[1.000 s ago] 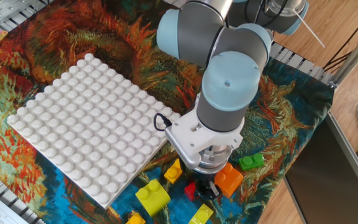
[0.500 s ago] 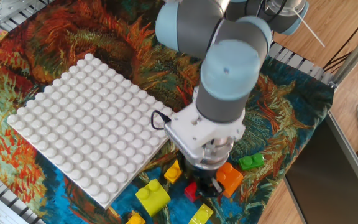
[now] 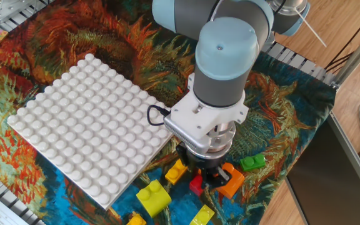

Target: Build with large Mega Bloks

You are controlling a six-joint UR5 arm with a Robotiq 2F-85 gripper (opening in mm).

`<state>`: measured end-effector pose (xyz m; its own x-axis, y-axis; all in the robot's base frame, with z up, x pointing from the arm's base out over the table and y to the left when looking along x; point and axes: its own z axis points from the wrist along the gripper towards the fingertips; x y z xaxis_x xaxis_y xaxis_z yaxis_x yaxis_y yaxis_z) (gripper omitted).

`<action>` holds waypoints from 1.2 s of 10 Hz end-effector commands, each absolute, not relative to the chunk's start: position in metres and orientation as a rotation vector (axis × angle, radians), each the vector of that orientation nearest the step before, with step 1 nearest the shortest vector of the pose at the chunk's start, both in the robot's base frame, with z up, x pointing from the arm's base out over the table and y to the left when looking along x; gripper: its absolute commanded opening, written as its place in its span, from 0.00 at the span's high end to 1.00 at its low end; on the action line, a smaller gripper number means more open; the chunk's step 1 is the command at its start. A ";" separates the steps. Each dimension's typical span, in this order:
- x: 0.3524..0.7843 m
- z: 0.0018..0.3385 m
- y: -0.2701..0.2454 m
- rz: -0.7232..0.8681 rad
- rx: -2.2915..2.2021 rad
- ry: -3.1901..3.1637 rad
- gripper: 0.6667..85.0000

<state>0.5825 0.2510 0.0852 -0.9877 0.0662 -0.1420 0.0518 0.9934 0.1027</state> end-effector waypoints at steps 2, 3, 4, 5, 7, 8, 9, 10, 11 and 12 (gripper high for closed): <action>0.581 0.089 0.246 0.131 0.016 2.994 0.99; 0.585 0.090 0.247 0.132 0.007 2.978 0.99; 0.587 0.091 0.251 0.158 0.001 2.969 0.99; 0.588 0.090 0.246 0.126 -0.026 2.967 0.99; 0.579 0.103 0.222 0.060 -0.102 2.995 0.99; 0.574 0.110 0.207 0.055 -0.142 3.010 0.99; 0.569 0.118 0.190 0.058 -0.189 3.020 0.99; 0.568 0.121 0.187 0.084 -0.205 3.011 0.99; 0.570 0.122 0.193 0.122 -0.185 2.999 0.99; 0.574 0.122 0.195 0.133 -0.142 2.986 0.99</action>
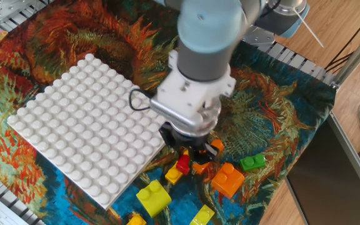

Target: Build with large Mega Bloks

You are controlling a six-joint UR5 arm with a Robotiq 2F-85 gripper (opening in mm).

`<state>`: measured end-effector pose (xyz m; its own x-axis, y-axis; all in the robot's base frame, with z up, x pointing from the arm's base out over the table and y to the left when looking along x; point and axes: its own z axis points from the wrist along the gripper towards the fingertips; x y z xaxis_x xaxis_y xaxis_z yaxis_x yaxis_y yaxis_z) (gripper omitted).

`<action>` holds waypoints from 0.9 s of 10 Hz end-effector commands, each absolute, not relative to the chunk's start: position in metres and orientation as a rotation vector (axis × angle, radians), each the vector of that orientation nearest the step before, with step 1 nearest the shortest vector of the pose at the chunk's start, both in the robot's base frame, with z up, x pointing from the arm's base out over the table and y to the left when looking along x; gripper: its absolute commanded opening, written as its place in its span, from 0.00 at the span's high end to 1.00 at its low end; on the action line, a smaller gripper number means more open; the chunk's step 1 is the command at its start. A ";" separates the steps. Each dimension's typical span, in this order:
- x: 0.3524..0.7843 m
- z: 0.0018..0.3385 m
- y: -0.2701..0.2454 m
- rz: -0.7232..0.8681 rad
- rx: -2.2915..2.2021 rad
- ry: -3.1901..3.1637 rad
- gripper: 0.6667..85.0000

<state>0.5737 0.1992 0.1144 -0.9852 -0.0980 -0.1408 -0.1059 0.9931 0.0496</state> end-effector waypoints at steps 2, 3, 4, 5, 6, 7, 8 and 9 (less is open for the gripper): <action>0.583 0.124 0.192 0.122 -0.067 2.958 0.99; 0.580 0.126 0.180 0.109 -0.091 2.966 0.99; 0.575 0.130 0.156 0.101 -0.145 2.973 0.99; 0.572 0.129 0.125 0.086 -0.221 2.968 0.99; 0.568 0.123 0.117 0.131 -0.232 2.946 0.99; 0.574 0.124 0.109 0.082 -0.233 2.925 0.99; 0.575 0.124 0.107 0.079 -0.183 2.929 0.99; 0.577 0.124 0.101 0.046 -0.143 2.925 0.99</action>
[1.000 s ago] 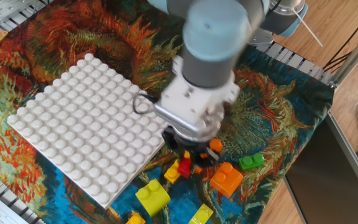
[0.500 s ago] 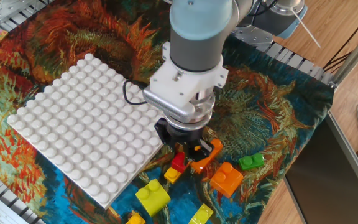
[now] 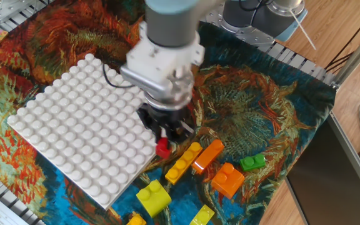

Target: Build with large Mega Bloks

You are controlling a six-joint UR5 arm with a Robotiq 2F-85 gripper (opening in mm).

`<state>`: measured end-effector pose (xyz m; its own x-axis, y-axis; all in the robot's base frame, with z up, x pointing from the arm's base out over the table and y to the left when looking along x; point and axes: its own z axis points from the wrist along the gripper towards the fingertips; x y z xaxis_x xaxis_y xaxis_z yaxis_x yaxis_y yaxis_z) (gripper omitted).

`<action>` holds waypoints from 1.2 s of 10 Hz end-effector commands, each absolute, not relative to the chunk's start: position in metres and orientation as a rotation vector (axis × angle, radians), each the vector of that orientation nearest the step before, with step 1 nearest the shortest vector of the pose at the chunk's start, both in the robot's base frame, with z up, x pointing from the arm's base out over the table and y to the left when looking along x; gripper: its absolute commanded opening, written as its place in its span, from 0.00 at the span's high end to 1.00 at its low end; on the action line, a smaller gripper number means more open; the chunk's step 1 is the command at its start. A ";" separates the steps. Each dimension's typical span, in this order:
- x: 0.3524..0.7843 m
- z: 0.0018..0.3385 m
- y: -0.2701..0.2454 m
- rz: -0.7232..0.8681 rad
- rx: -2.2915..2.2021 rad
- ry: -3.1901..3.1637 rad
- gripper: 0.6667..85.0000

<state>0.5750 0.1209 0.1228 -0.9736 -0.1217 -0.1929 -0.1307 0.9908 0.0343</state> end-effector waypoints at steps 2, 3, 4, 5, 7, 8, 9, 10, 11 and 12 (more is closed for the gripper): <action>0.576 0.126 0.088 -0.018 -0.086 2.950 0.99; 0.572 0.128 0.071 0.012 -0.120 2.971 0.99; 0.569 0.127 0.041 0.011 -0.201 2.965 0.99; 0.562 0.127 0.031 0.077 -0.217 2.972 0.99; 0.557 0.127 0.039 0.128 -0.181 2.990 0.99; 0.558 0.127 0.039 0.126 -0.147 2.988 0.99; 0.558 0.127 0.033 0.094 -0.136 2.991 0.99; 0.557 0.127 0.036 0.121 -0.125 2.998 0.99; 0.553 0.126 0.042 0.162 -0.083 3.011 0.99; 0.543 0.124 0.060 0.254 -0.032 3.017 0.99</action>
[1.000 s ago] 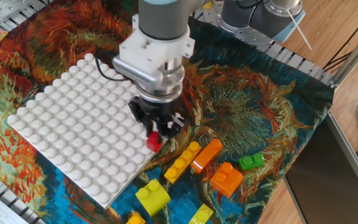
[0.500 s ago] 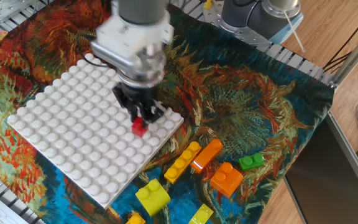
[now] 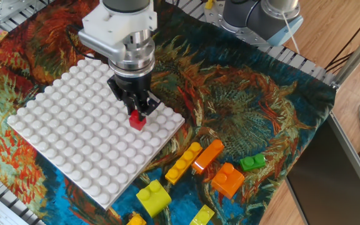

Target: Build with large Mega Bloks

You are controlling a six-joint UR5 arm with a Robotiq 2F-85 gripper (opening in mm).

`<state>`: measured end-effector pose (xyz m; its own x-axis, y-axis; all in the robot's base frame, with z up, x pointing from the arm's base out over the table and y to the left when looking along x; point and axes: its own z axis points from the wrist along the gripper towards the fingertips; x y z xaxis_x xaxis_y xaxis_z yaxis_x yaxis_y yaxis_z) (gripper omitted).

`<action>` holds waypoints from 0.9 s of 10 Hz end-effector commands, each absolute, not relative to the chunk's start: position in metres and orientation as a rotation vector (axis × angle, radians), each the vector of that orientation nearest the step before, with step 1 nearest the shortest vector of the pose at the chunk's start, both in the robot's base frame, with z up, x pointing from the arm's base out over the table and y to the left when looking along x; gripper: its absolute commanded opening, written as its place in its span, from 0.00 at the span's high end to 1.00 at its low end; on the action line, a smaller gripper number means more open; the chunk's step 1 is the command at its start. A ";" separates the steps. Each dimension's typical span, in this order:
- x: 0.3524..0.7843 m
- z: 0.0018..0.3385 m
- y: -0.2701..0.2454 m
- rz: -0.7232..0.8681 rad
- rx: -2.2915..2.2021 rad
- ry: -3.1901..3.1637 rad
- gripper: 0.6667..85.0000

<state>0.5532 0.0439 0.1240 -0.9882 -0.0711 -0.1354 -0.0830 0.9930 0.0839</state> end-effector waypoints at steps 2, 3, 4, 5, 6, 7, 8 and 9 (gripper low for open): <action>0.532 0.112 0.080 0.254 -0.004 2.999 0.99; 0.531 0.114 0.082 0.257 0.003 2.999 0.99; 0.533 0.115 0.068 0.186 -0.040 2.995 0.99; 0.529 0.114 0.067 0.179 -0.100 3.006 0.99; 0.530 0.115 0.074 0.216 -0.124 2.997 0.99; 0.527 0.114 0.069 0.192 -0.093 3.013 0.99; 0.520 0.116 0.084 0.275 -0.029 3.018 0.99; 0.502 0.117 0.095 0.293 0.005 3.014 0.99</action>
<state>0.5202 0.0782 0.1140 -0.9922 -0.0276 -0.1215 -0.0455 0.9880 0.1474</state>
